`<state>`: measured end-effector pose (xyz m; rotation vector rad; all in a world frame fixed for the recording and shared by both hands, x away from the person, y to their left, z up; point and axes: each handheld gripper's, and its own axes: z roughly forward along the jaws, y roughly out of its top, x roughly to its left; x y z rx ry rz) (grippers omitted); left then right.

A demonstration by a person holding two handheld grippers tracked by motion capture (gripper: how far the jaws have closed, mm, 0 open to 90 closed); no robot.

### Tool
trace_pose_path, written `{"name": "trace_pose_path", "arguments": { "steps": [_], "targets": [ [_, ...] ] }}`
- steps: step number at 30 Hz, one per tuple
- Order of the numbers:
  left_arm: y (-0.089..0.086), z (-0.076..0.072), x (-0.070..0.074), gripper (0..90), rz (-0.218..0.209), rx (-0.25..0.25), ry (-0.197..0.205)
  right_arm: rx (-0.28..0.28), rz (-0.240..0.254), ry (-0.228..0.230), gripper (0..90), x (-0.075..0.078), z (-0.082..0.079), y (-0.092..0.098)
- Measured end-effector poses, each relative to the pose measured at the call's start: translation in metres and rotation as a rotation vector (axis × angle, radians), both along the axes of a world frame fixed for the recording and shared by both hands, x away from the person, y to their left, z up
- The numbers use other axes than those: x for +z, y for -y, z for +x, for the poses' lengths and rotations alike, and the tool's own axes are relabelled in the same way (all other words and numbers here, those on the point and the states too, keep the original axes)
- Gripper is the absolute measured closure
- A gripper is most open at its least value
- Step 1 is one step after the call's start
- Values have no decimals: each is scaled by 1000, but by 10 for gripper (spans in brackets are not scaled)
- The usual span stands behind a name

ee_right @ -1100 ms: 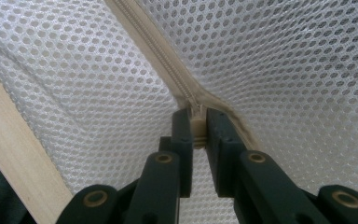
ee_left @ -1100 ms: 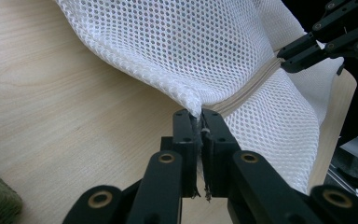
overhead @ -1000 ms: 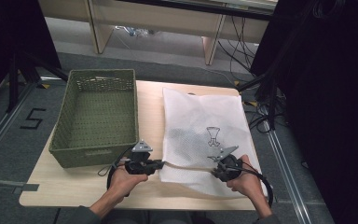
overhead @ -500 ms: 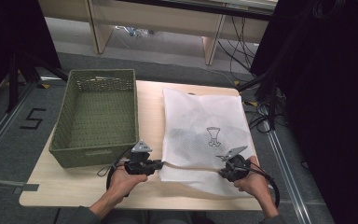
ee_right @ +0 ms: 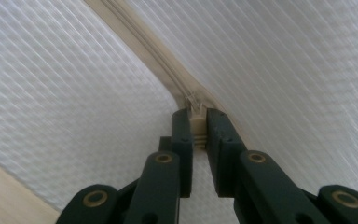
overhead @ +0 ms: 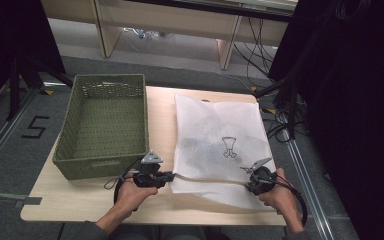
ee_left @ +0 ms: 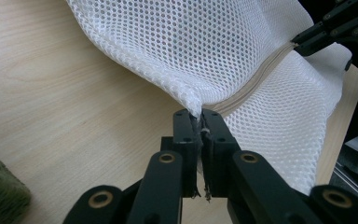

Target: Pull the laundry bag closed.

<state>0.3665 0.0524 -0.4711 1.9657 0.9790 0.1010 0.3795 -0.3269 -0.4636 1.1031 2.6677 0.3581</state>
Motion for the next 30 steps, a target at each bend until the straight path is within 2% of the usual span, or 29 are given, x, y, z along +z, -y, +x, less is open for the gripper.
{"name": "trace_pose_path", "arguments": {
  "steps": [6, 10, 12, 19, 23, 24, 26, 28, 30],
  "targets": [
    [1, 0, 0, 850, -1, -3, -2, -68, 16, -8, 828, -2, 1, 24],
    [1, 0, 1, 850, 4, -3, 3, -64, 22, -10, 827, -2, 1, 28],
    [2, -1, 1, 851, 13, -5, 11, -63, 8, -12, 828, -1, 1, 29],
    [3, -1, 1, 851, 16, -6, 11, -104, -12, -7, 824, 1, -1, 41],
    [4, -2, 0, 849, 18, 5, 13, -117, 14, -4, 822, 2, -2, 45],
    [3, -2, -1, 848, 22, 3, 6, -121, 30, -8, 820, 3, -1, 45],
    [1, 0, -3, 844, -2, 3, -11, -164, 124, 0, 804, 1, 0, 50],
    [1, 0, -3, 840, -1, 0, -12, -194, 202, -6, 804, 0, -1, 55],
    [2, 0, -2, 838, 4, -3, -11, -216, 270, 7, 818, 3, -1, 58]
  ]
}}
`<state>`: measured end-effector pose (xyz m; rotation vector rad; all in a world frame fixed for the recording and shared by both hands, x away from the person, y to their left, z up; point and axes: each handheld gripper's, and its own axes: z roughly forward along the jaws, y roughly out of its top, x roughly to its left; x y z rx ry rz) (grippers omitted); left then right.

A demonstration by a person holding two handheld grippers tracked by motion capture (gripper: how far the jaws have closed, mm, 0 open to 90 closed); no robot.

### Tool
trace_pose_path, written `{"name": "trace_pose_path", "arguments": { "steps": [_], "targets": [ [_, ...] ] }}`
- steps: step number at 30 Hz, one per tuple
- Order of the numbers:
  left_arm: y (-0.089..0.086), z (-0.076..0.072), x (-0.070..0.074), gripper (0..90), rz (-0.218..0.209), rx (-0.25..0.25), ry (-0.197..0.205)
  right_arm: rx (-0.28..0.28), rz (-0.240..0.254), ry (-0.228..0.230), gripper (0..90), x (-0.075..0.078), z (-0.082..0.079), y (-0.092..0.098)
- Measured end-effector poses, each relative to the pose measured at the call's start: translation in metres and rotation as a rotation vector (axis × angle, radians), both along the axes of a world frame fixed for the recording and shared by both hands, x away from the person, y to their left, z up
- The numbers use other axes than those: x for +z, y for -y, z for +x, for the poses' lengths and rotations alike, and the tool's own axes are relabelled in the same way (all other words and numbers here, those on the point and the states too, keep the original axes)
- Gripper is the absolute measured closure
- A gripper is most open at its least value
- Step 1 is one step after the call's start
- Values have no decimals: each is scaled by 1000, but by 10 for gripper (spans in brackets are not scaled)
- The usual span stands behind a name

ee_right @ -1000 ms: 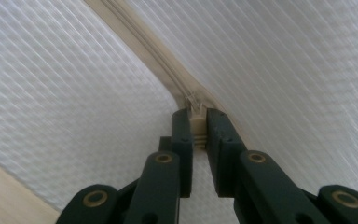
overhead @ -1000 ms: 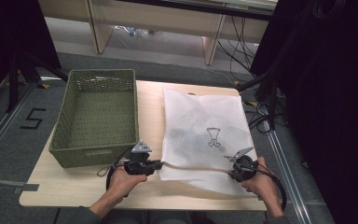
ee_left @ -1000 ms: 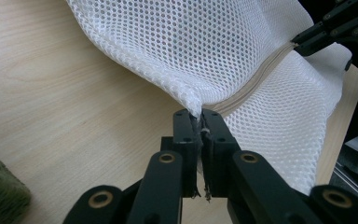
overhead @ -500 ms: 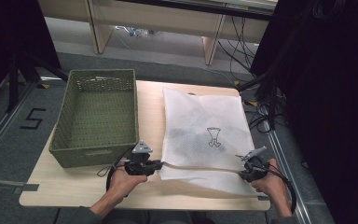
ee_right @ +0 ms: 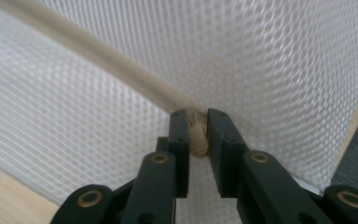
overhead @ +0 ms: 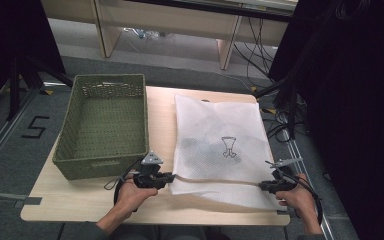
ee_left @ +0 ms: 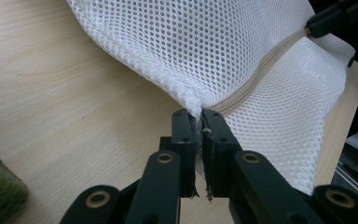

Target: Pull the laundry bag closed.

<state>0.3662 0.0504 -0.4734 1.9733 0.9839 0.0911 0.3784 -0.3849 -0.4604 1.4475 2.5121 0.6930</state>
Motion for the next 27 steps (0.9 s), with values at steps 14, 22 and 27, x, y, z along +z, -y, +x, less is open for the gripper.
{"name": "trace_pose_path", "arguments": {
  "steps": [14, 22, 27],
  "targets": [
    [1, 0, 0, 841, 13, 5, 15, -28, -16, -3, 882, 0, 1, -6],
    [5, -3, -4, 850, 45, -9, 25, -145, -8, 2, 883, 2, -3, 8],
    [2, -2, -4, 850, 35, -2, 22, -192, -44, 3, 882, -1, -5, 30]
  ]
}}
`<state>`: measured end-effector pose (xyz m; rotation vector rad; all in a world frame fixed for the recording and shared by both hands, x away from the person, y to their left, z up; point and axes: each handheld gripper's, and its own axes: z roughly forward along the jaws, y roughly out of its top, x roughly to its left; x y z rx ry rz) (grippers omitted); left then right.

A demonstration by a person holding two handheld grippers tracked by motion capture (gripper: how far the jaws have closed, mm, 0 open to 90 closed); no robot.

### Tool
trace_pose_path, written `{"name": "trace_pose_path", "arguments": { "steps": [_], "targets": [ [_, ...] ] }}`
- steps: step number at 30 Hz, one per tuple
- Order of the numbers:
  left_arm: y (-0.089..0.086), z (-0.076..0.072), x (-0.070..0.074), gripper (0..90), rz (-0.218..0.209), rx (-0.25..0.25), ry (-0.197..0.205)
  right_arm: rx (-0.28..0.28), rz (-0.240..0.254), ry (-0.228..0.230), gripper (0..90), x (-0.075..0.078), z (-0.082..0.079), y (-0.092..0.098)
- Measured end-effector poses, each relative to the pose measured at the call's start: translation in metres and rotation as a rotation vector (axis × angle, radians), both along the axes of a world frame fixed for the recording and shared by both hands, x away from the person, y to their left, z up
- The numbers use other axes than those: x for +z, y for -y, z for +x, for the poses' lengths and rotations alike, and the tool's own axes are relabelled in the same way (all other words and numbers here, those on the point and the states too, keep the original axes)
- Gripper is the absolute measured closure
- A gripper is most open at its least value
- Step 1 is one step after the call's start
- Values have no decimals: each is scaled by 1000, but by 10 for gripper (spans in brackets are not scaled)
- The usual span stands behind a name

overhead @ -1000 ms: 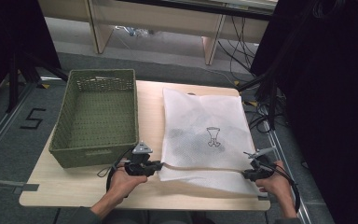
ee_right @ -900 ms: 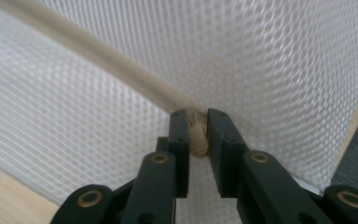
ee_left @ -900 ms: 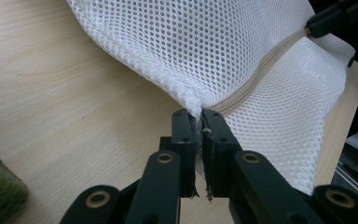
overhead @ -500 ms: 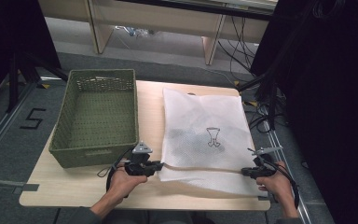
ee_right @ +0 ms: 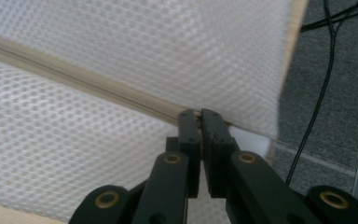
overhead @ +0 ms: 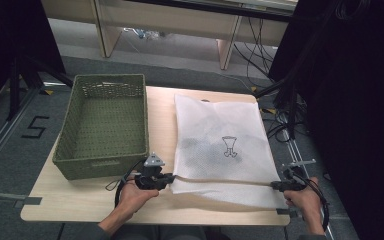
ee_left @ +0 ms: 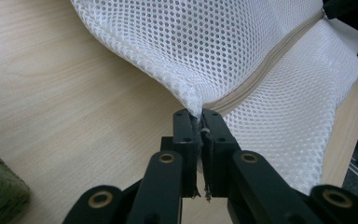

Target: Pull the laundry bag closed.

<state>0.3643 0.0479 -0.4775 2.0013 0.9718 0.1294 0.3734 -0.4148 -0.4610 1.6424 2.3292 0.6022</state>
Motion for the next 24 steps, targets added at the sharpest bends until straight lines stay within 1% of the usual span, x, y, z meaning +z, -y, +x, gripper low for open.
{"name": "trace_pose_path", "arguments": {
  "steps": [1, 2, 4, 6, 8, 10, 12, 14, 15, 16, 19, 21, 22, 23, 24],
  "targets": [
    [1, 0, 0, 850, 4, -1, -1, -15, -26, 0, 883, 0, 0, 2],
    [1, 1, 0, 850, 6, -1, 2, -23, -36, -6, 883, -1, 0, 4],
    [0, 1, 0, 849, 4, -2, 0, -17, -26, -4, 883, -3, 0, 5],
    [0, 1, -1, 845, -4, 2, -5, -4, -35, 0, 883, -2, 2, 4],
    [0, 2, -1, 842, -2, -1, -8, 5, -41, 7, 883, -3, 4, 2],
    [-1, 2, -2, 839, -1, 7, -3, 14, -48, 3, 883, -5, 6, 1],
    [-2, 2, -2, 837, 10, 3, -4, 15, -45, 2, 883, -5, 7, -1],
    [-2, 2, -3, 835, 8, 3, -4, 24, -47, 14, 882, -6, 9, -2],
    [-3, 2, -3, 836, 16, -1, -4, 25, -50, 13, 882, -6, 9, -3],
    [-4, 1, -3, 836, 25, 6, -1, 34, -52, 15, 882, -7, 10, -3],
    [-9, 1, -2, 838, 28, 19, -5, 55, -38, 23, 881, -8, 13, -8],
    [-12, 0, -1, 839, 36, 20, -4, 80, -49, 33, 881, -8, 16, -13],
    [-14, -1, -1, 838, 43, 22, -3, 87, -52, 30, 881, -8, 17, -17],
    [-16, -1, -1, 838, 51, 21, -2, 114, -59, 39, 881, -8, 20, -20],
    [-18, -1, -2, 837, 54, 25, -5, 109, -55, 32, 881, -7, 20, -23]
  ]
}}
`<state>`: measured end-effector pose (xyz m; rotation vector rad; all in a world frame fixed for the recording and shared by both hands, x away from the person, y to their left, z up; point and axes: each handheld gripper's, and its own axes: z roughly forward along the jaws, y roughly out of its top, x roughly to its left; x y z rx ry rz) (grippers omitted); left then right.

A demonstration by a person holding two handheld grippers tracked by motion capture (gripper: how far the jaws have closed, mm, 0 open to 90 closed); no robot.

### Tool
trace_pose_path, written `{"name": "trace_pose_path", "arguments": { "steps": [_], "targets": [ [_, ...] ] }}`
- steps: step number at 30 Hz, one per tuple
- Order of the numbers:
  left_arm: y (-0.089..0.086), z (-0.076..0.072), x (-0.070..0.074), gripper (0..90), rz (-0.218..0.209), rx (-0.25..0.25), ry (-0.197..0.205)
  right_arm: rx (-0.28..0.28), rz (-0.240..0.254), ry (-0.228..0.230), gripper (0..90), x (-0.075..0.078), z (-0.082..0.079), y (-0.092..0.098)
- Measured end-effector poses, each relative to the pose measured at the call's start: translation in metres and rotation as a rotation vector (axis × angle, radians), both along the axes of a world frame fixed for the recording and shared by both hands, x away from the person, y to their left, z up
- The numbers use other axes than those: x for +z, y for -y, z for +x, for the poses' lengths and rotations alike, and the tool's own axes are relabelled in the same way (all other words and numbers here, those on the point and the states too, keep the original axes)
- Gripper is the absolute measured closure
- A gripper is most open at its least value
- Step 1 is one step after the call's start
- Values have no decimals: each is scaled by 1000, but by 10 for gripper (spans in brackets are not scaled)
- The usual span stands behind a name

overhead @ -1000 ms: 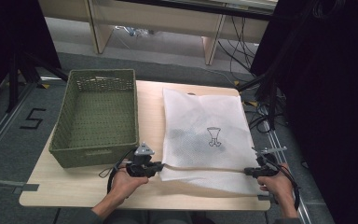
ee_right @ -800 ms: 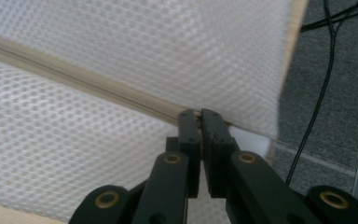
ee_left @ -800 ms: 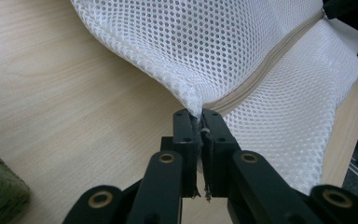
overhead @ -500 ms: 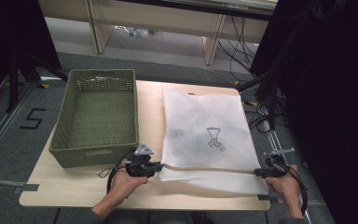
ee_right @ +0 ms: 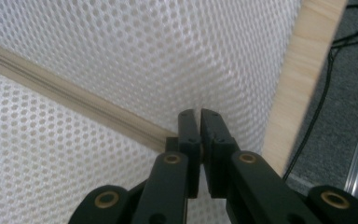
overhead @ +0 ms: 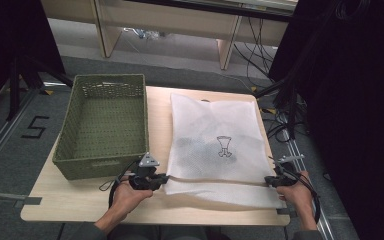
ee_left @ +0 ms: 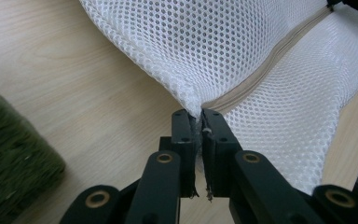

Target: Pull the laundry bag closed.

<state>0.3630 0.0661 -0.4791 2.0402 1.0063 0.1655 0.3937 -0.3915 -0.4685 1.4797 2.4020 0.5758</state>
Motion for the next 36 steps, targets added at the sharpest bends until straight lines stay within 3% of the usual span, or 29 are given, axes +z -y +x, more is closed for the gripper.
{"name": "trace_pose_path", "arguments": {
  "steps": [5, 9, 14, 19, 22, 28, 36],
  "targets": [
    [-7, -2, -1, 833, 6, 6, -13, 23, 9, 4, 880, 0, 2, -7],
    [-8, -8, -2, 793, 8, -1, -49, 33, 5, -2, 873, -1, 2, -10],
    [-10, -10, 0, 601, 1, -8, -69, 18, 1, 26, 735, 4, 1, -13],
    [-10, -15, 10, 463, 0, -30, -31, 23, 53, 130, 576, 15, -1, -23],
    [-10, -17, 13, 418, 5, -43, -1, 34, 97, 147, 525, 18, -4, -32],
    [-12, -21, 16, 346, -25, -43, -5, 81, 178, 174, 458, 25, -8, -51],
    [-17, -29, 20, 304, -40, -62, 22, 147, 210, 187, 401, 28, -14, -77]
  ]
}}
